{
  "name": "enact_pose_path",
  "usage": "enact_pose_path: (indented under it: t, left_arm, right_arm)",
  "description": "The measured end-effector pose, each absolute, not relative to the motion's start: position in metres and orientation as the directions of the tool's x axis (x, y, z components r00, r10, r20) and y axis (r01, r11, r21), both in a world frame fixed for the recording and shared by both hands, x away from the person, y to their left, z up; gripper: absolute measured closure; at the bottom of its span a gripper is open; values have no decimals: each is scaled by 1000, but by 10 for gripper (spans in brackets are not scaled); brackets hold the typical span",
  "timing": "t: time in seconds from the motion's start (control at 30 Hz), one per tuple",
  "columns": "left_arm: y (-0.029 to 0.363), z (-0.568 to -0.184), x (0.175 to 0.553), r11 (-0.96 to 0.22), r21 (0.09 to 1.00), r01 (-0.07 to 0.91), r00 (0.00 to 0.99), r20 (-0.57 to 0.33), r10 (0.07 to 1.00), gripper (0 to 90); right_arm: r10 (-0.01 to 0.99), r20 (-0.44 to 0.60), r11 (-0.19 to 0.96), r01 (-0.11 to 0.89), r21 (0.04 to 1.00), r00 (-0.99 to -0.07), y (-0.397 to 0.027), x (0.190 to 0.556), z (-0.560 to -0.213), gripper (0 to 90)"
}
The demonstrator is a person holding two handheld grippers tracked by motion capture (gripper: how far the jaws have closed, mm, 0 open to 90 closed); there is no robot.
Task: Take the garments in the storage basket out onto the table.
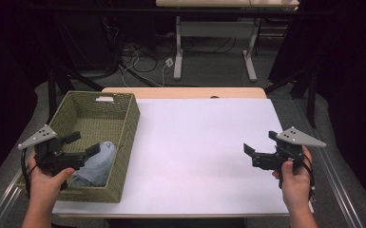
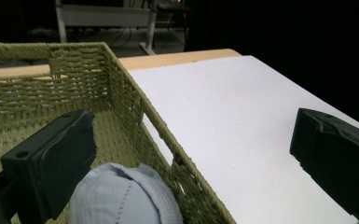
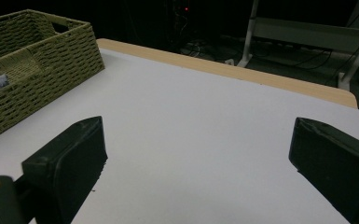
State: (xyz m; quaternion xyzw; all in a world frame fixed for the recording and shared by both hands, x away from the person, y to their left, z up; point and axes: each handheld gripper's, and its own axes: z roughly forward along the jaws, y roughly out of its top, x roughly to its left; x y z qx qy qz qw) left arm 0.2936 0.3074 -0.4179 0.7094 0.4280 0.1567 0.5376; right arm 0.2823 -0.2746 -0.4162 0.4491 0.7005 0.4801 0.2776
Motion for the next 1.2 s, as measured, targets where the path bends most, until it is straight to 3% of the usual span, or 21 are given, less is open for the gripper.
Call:
enact_pose_path:
  t: [0.8, 1.2]
  left_arm:
    - [308, -442, 315, -193, 775, 601, 529, -205, 824, 5]
    - [305, -452, 325, -218, 749, 626, 520, -193, 832, 5]
  right_arm:
    - [885, 40, 167, 396, 903, -464, -264, 286, -427, 36]
    - [886, 37, 178, 411, 894, -463, -262, 285, -431, 37]
